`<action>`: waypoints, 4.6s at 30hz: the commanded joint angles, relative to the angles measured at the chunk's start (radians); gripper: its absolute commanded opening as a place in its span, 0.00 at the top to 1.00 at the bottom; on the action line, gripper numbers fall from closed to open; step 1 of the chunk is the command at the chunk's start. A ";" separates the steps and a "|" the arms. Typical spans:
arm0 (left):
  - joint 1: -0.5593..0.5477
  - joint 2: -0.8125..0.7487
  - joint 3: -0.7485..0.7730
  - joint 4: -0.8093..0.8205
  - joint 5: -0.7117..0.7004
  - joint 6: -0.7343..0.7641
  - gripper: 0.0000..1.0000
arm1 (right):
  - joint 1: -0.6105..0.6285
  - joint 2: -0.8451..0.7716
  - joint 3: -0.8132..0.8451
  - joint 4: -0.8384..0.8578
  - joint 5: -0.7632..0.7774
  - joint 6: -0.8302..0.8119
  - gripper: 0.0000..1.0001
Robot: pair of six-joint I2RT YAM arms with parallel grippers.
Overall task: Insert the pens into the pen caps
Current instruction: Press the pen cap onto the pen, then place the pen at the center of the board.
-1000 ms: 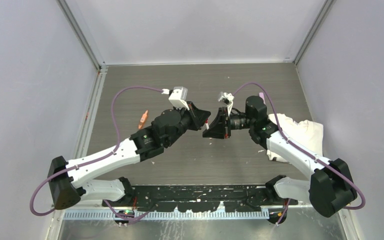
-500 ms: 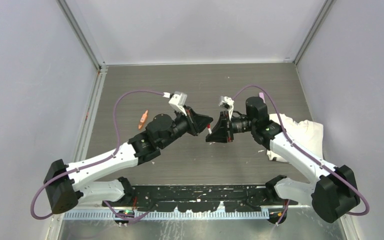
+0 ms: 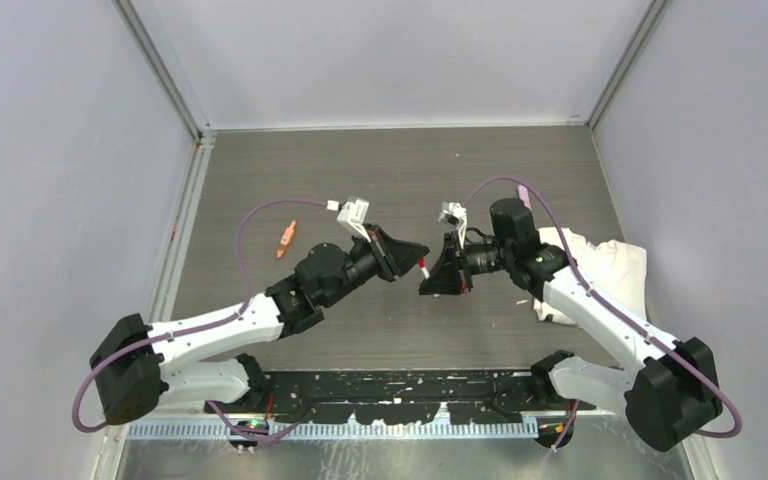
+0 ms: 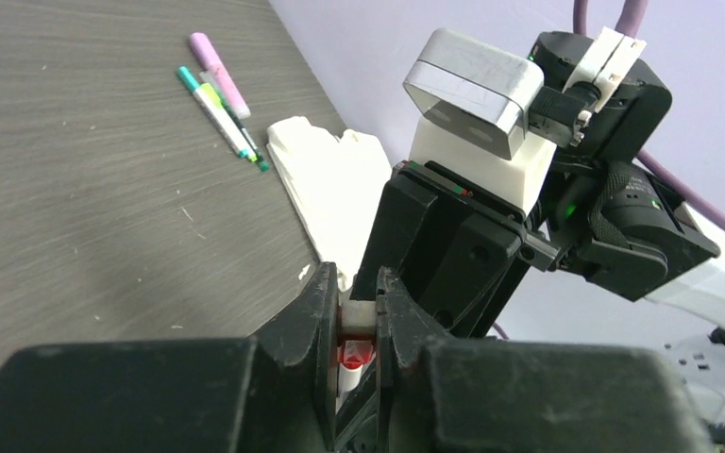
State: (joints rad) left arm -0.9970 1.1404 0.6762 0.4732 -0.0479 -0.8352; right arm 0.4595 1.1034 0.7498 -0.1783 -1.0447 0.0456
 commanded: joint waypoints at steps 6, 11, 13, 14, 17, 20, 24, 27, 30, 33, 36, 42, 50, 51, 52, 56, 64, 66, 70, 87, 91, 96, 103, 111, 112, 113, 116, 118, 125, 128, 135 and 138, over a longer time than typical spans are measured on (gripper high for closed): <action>-0.231 0.150 -0.135 0.138 0.157 -0.299 0.99 | -0.070 -0.016 0.086 0.186 0.274 -0.040 0.99; -0.255 0.137 -0.064 -0.106 0.210 -0.203 0.99 | -0.091 -0.019 0.094 0.138 0.308 -0.071 0.99; -0.273 0.099 -0.020 -0.337 0.185 -0.140 0.99 | -0.100 -0.022 0.091 0.135 0.313 -0.074 0.99; -0.273 0.077 -0.029 -0.340 0.181 -0.142 0.99 | -0.103 -0.022 0.090 0.135 0.313 -0.075 0.99; -0.273 0.053 -0.132 -0.122 0.211 -0.241 0.99 | -0.105 -0.016 0.086 0.141 0.305 -0.073 0.99; -0.273 0.147 -0.181 0.183 0.301 -0.343 0.99 | -0.105 -0.013 0.069 0.173 0.268 -0.053 0.99; -0.290 0.230 -0.126 0.100 0.323 -0.316 1.00 | -0.109 -0.015 0.064 0.202 0.261 -0.048 0.99; -0.336 0.205 -0.036 -0.179 0.233 -0.213 0.99 | -0.110 -0.015 0.068 0.186 0.283 -0.068 0.99; -0.345 0.211 -0.053 -0.116 0.292 -0.226 1.00 | -0.109 -0.011 0.068 0.186 0.287 -0.076 0.99; -0.344 0.240 -0.134 0.111 0.421 -0.314 0.99 | -0.111 -0.010 0.065 0.188 0.265 -0.075 0.99; -0.353 0.253 -0.149 0.122 0.438 -0.325 0.99 | -0.111 -0.007 0.061 0.191 0.264 -0.075 0.99; -0.406 0.169 0.072 -0.434 0.269 -0.096 0.99 | -0.120 -0.004 0.057 0.198 0.237 -0.075 0.99; -0.363 0.151 -0.059 -0.133 0.352 -0.184 0.99 | -0.147 -0.009 0.020 0.308 0.119 0.002 0.99; -0.366 0.154 -0.055 -0.150 0.343 -0.178 0.99 | -0.150 -0.007 0.021 0.309 0.121 0.003 0.99; -0.367 0.152 -0.061 -0.133 0.336 -0.178 0.99 | -0.152 -0.007 0.023 0.309 0.121 0.005 0.99; -0.365 0.121 -0.060 -0.151 0.271 -0.140 0.99 | -0.159 0.002 0.021 0.309 0.100 0.002 0.99; -0.341 -0.002 -0.070 -0.129 0.031 -0.019 0.73 | -0.159 0.027 0.012 0.297 -0.057 -0.041 0.99; -0.337 -0.032 -0.079 -0.092 -0.020 0.008 0.61 | -0.160 0.029 0.012 0.296 -0.074 -0.041 0.99; -0.326 -0.080 -0.075 -0.069 -0.077 0.055 0.44 | -0.157 0.032 0.011 0.296 -0.101 -0.042 0.99; -0.324 -0.407 -0.426 0.171 -0.091 0.411 0.08 | -0.161 0.001 0.122 -0.129 -0.205 -0.443 0.99; -0.324 -0.388 -0.463 0.190 -0.147 0.440 0.03 | -0.161 0.004 0.130 -0.186 -0.204 -0.508 0.99; -0.324 -0.309 -0.461 0.204 -0.161 0.443 0.03 | -0.163 0.028 0.133 -0.265 -0.191 -0.624 0.96; -0.323 -0.180 -0.472 0.274 -0.164 0.414 0.03 | -0.170 0.075 0.157 -0.324 -0.059 -0.711 0.96; -0.323 -0.094 -0.482 0.331 -0.189 0.382 0.03 | -0.209 0.198 0.155 -0.106 0.359 -0.418 0.96; -0.323 -0.087 -0.484 0.340 -0.191 0.378 0.03 | -0.211 0.211 0.153 -0.076 0.434 -0.376 0.96; -0.323 -0.080 -0.488 0.349 -0.191 0.373 0.03 | -0.213 0.226 0.149 -0.037 0.518 -0.329 0.96; -0.324 -0.067 -0.498 0.376 -0.191 0.361 0.03 | -0.221 0.268 0.142 0.069 0.764 -0.212 0.96; -0.324 -0.065 -0.506 0.385 -0.194 0.352 0.03 | -0.233 0.308 0.148 0.092 0.876 -0.172 0.95; -0.324 -0.075 -0.531 0.398 -0.200 0.329 0.03 | -0.278 0.457 0.205 0.051 1.015 -0.147 0.94; -0.324 -0.086 -0.540 0.392 -0.208 0.322 0.03 | -0.299 0.504 0.234 0.014 1.041 -0.151 0.93; -0.323 -0.117 -0.553 0.361 -0.225 0.319 0.04 | -0.330 0.575 0.273 -0.036 1.130 -0.181 0.91; -0.324 -0.128 -0.558 0.352 -0.230 0.318 0.04 | -0.333 0.596 0.285 -0.051 1.153 -0.200 0.91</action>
State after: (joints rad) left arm -1.3235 1.0367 0.1307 0.7952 -0.2443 -0.5171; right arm 0.1326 1.6810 0.9890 -0.2111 0.0448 -0.1295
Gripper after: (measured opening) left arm 0.966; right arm 0.199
